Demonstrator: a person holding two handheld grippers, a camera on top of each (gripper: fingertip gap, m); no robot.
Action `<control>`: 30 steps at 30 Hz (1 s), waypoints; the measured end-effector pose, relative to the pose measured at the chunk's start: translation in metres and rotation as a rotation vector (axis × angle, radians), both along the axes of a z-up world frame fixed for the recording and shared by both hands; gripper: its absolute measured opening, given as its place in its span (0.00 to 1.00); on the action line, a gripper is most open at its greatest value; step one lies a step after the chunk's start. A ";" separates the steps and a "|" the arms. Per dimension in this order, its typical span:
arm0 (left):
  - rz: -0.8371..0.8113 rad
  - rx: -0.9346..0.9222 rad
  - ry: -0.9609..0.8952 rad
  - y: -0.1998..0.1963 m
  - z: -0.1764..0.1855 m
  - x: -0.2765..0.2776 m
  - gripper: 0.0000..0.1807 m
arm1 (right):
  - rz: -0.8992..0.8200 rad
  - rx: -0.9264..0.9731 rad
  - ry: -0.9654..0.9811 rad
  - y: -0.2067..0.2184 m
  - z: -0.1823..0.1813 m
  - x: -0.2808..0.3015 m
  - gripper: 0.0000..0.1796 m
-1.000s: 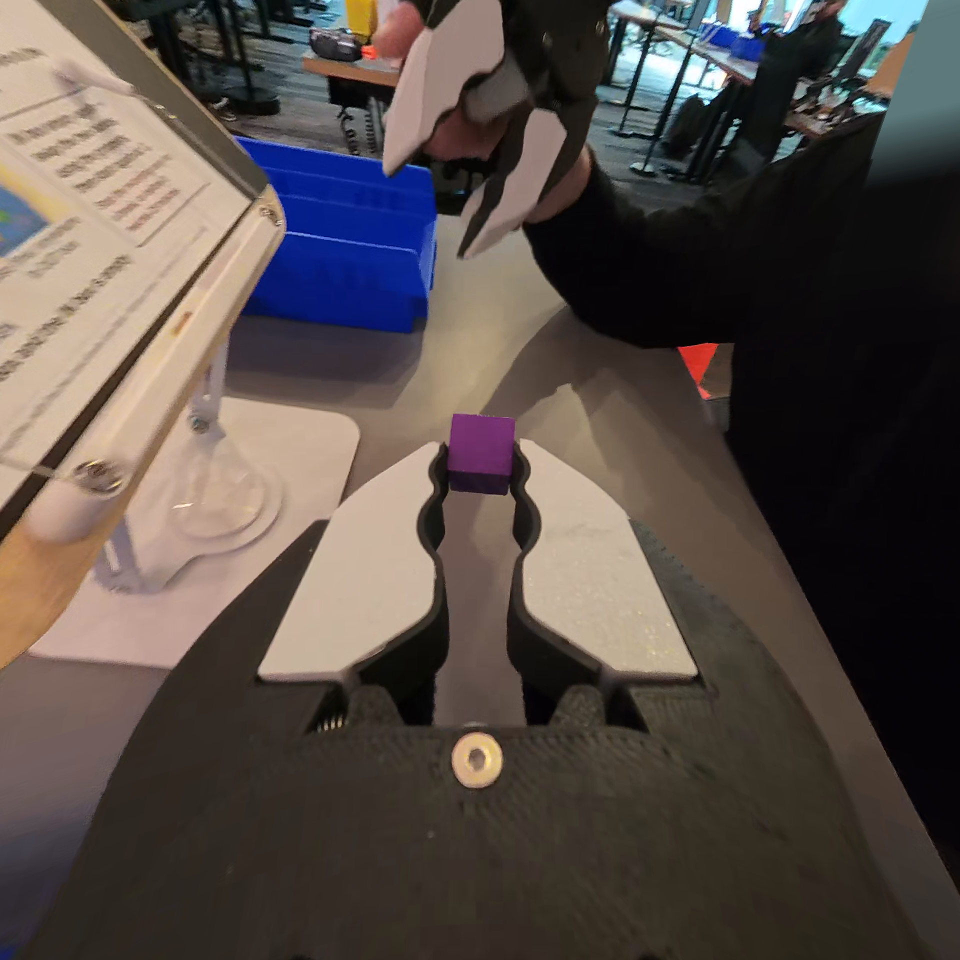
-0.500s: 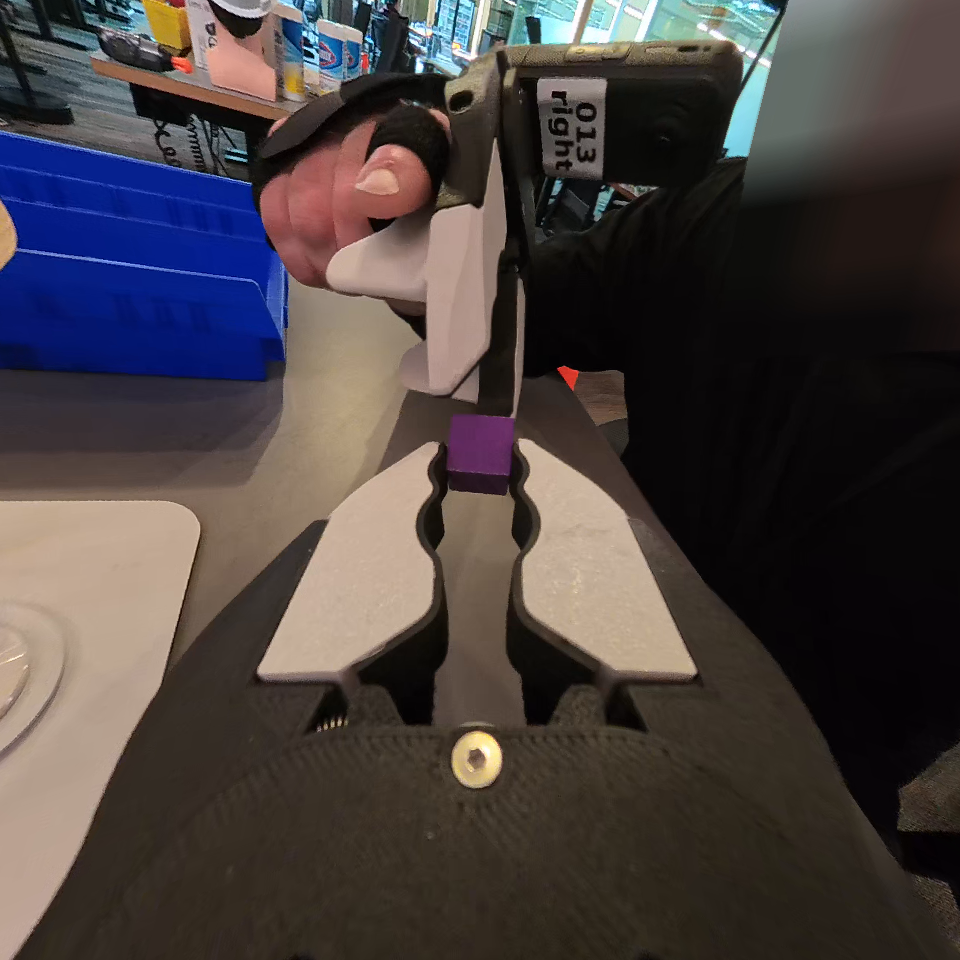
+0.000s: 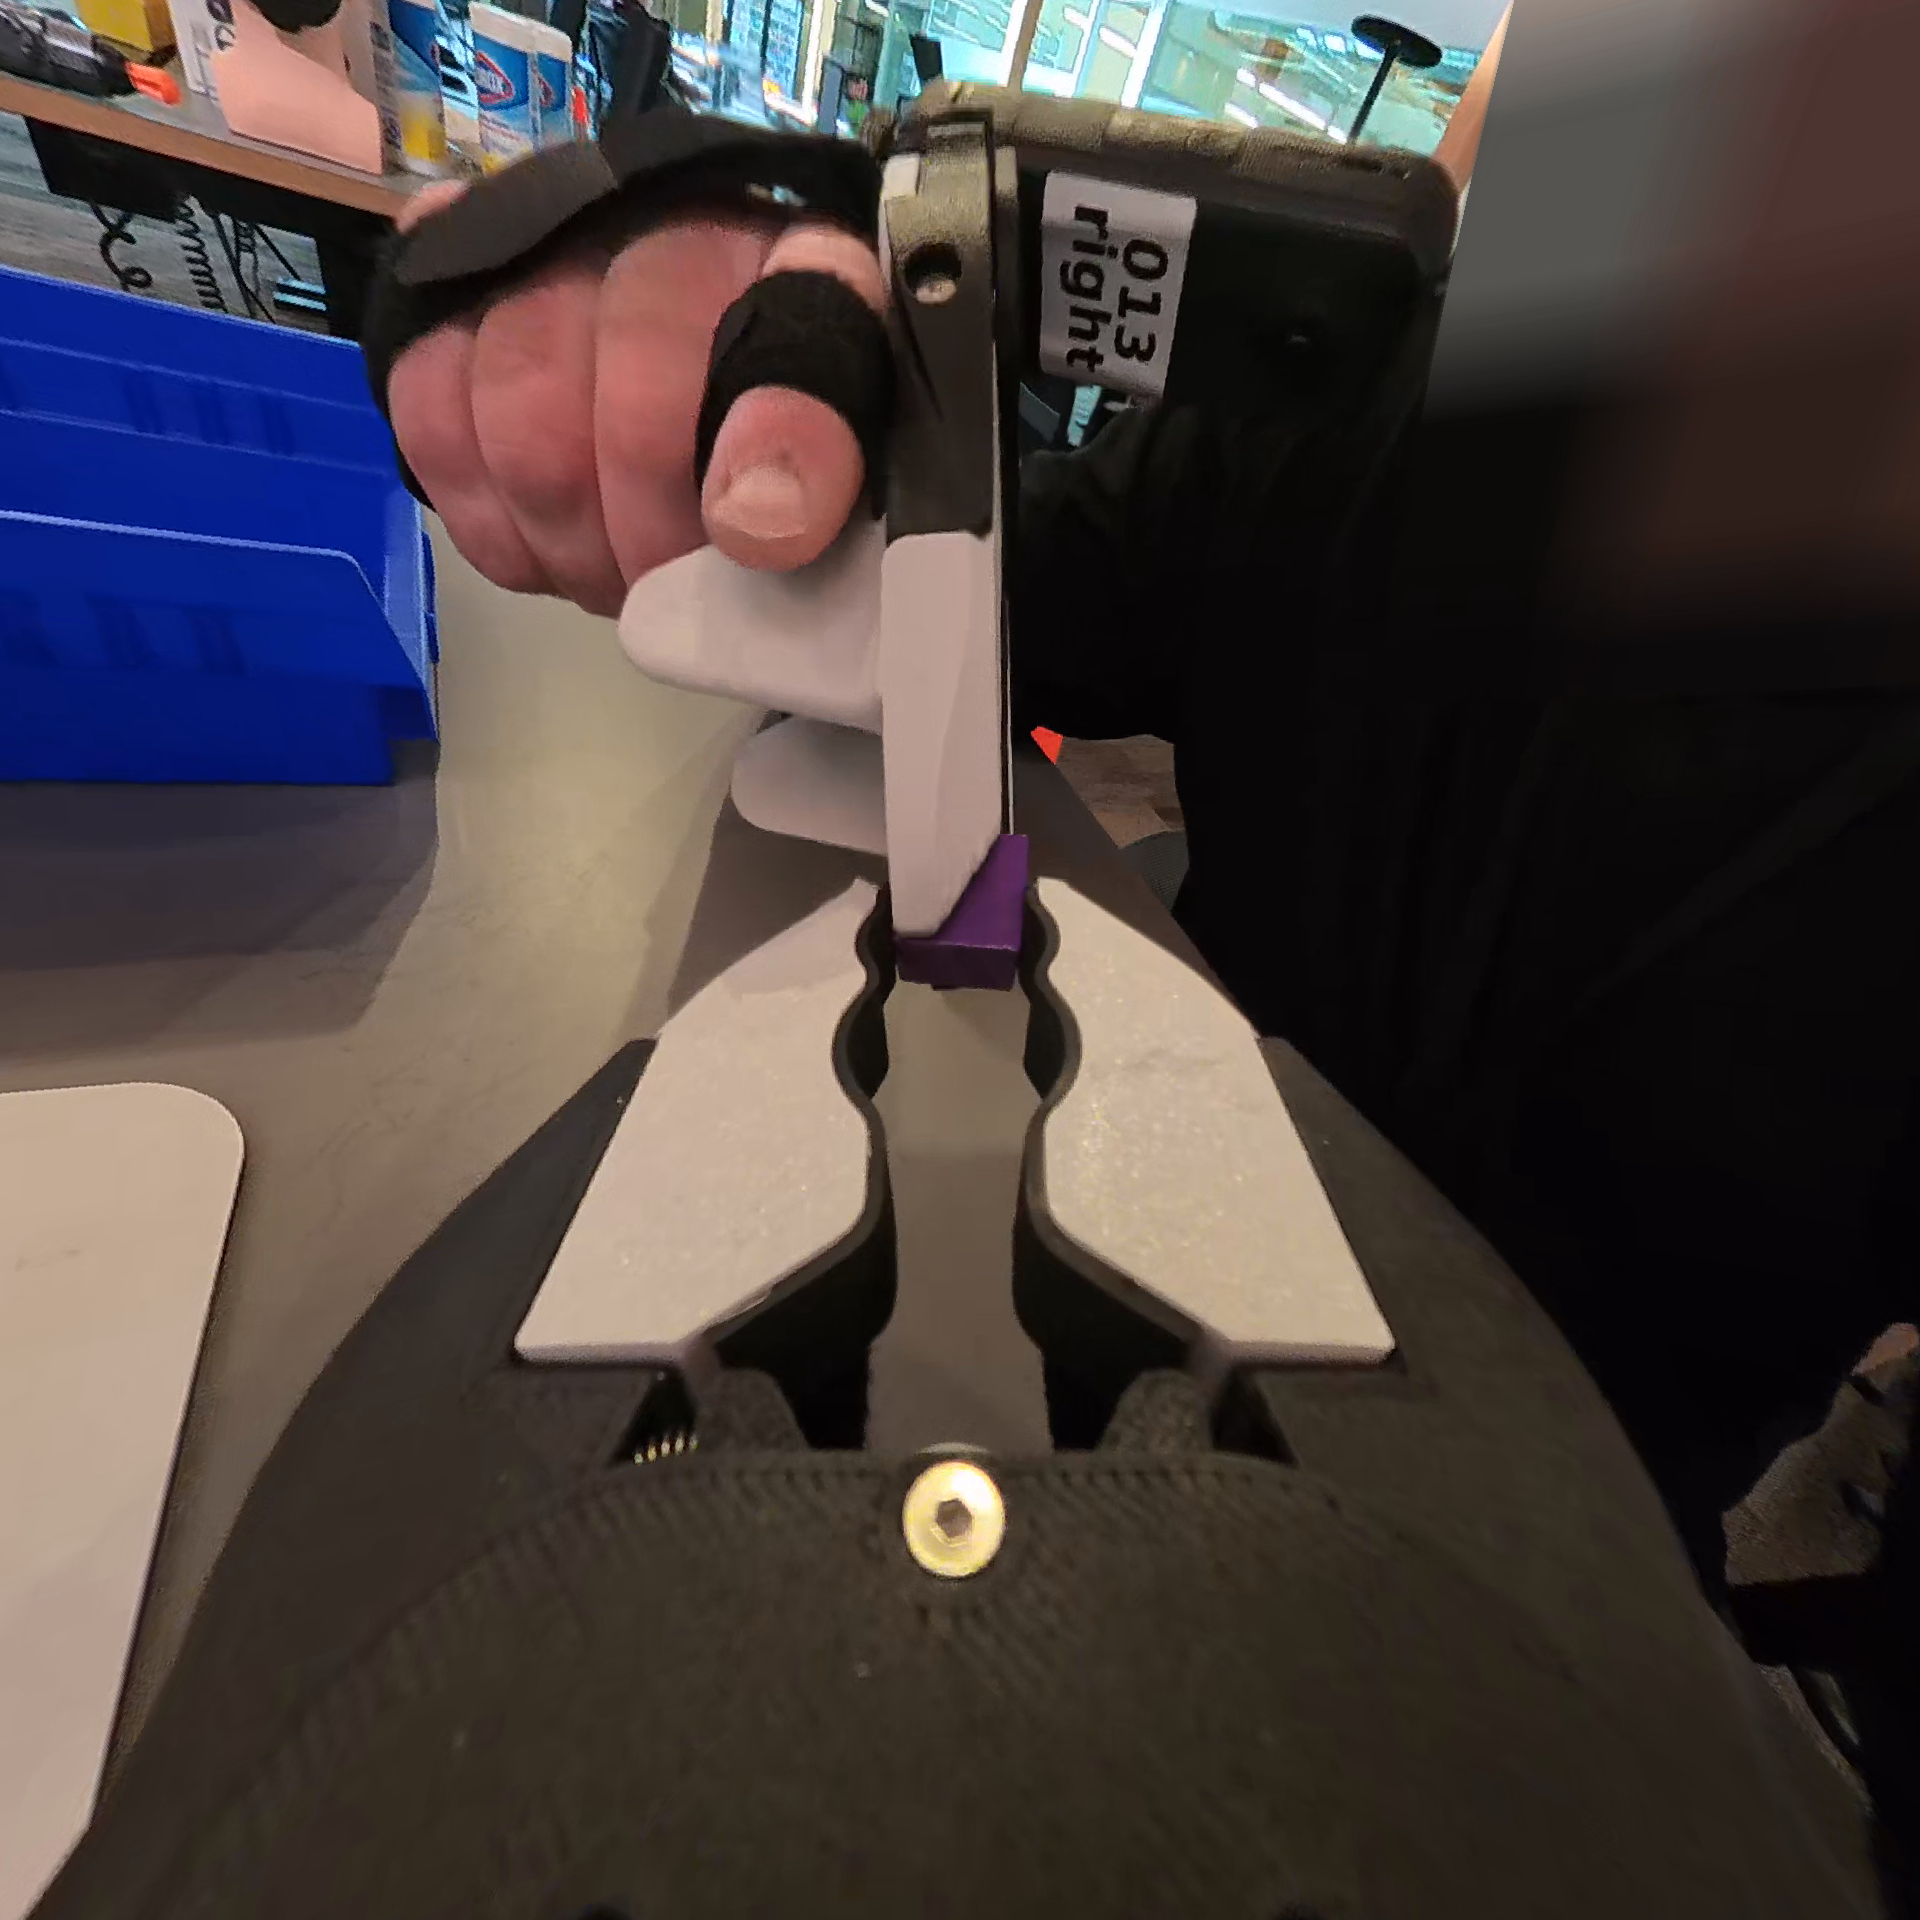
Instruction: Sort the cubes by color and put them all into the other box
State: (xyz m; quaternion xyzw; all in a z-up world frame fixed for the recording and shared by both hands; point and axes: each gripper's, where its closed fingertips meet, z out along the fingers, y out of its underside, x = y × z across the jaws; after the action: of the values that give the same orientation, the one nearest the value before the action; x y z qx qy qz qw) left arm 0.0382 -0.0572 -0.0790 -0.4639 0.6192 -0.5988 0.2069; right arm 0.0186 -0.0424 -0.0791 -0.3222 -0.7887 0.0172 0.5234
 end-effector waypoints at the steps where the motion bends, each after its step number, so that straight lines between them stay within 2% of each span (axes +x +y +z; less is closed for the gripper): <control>1: -0.005 -0.010 -0.005 -0.001 0.000 0.000 0.12 | 0.001 0.003 -0.001 0.000 0.000 0.000 0.12; 8: -0.011 -0.040 -0.017 -0.002 0.002 0.001 0.12 | -0.002 0.001 -0.008 -0.001 0.001 0.001 0.12; 9: 0.004 -0.033 -0.014 0.000 0.003 0.001 0.16 | -0.001 -0.001 0.002 -0.002 0.004 0.001 0.12; 10: 0.020 -0.011 -0.005 0.003 0.003 0.000 0.25 | 0.001 -0.005 0.015 -0.003 0.008 0.002 0.12; 12: 0.066 0.081 0.015 0.011 0.004 -0.003 0.28 | -0.009 -0.013 0.037 -0.001 0.017 0.007 0.12; 15: 0.132 0.187 0.015 0.022 0.017 -0.009 0.21 | -0.070 -0.008 0.084 0.014 0.037 0.024 0.12; 18: 0.217 0.282 -0.064 0.035 0.046 -0.018 0.00 | -0.179 0.013 0.142 0.042 0.060 0.054 0.12; 21: 0.370 0.378 -0.080 0.055 0.069 -0.028 0.00 | -0.304 0.020 0.208 0.071 0.083 0.092 0.12; 25: 0.461 0.478 -0.118 0.058 0.099 -0.039 0.00 | -0.503 0.024 0.263 0.111 0.103 0.153 0.12; 30: 0.550 0.578 -0.126 0.056 0.124 -0.044 0.00 | -0.752 -0.083 0.293 0.161 0.097 0.233 0.13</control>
State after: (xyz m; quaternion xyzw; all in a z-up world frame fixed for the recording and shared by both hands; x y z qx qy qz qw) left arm -0.0062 -0.0010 0.0447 -0.4973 0.6011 -0.3496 0.5188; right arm 0.2511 0.1188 0.0179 -0.6032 -0.5314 -0.0979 0.5867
